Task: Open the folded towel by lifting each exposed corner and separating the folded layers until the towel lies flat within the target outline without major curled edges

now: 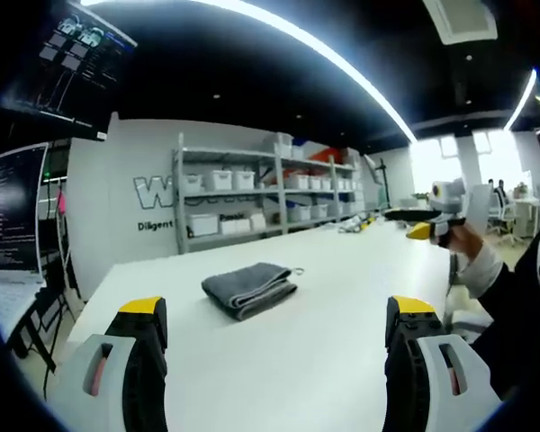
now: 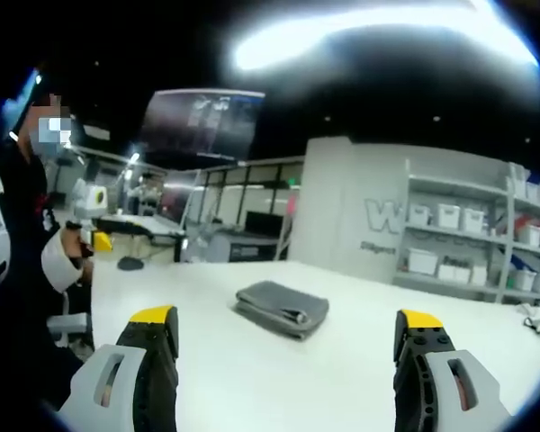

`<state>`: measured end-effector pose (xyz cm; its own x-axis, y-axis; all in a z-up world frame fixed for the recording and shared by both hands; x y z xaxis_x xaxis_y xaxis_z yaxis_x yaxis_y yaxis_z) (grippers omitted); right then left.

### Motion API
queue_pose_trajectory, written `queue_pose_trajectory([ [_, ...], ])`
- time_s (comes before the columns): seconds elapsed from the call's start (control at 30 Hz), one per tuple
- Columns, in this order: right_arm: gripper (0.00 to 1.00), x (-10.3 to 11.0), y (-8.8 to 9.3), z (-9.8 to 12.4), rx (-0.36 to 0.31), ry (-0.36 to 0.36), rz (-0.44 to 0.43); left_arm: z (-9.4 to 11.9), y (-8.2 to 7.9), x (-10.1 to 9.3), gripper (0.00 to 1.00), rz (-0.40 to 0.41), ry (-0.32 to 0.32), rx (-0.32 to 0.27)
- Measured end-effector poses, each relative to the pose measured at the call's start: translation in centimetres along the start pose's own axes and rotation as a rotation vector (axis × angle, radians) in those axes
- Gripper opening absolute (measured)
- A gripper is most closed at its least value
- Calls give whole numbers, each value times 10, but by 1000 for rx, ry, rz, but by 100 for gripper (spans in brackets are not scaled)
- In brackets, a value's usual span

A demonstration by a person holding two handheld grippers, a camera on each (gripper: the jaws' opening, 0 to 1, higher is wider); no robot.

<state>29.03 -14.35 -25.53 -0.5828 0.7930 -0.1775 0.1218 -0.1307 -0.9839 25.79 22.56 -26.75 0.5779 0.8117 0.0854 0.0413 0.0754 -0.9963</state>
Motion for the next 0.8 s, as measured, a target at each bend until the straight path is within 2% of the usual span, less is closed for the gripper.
queue_pose_trajectory([
  [0.13, 99, 0, -4, -8, -26, -30, 5, 4, -11, 0, 100, -19, -15, -61],
  [0.2, 99, 0, -5, -13, -21, -41, 0, 7, -14, 0, 100, -20, -18, -66],
  [0.3, 99, -1, -6, -18, -20, -47, 7, 9, -13, 1, 100, -36, -16, -36],
  [0.57, 99, -3, -2, -35, 16, -79, 23, 13, -9, 8, 100, -27, -33, -12],
  [0.7, 99, -3, -10, -42, -27, -124, 33, 11, -4, 9, 100, -28, -34, 14],
  [0.8, 99, -8, -9, -48, -32, -139, 43, 10, -1, 7, 100, -29, -31, 32],
])
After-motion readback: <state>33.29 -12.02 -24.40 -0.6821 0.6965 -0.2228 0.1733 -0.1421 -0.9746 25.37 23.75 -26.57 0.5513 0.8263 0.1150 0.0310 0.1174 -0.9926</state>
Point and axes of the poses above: the point that each gripper's makers call its tool centre point, and the gripper's own axes: z roughly backward along the fingers, x roughly to its left, y roughly out of its underside, the point moved 4 cm from there along z, roughly backward along the fingers
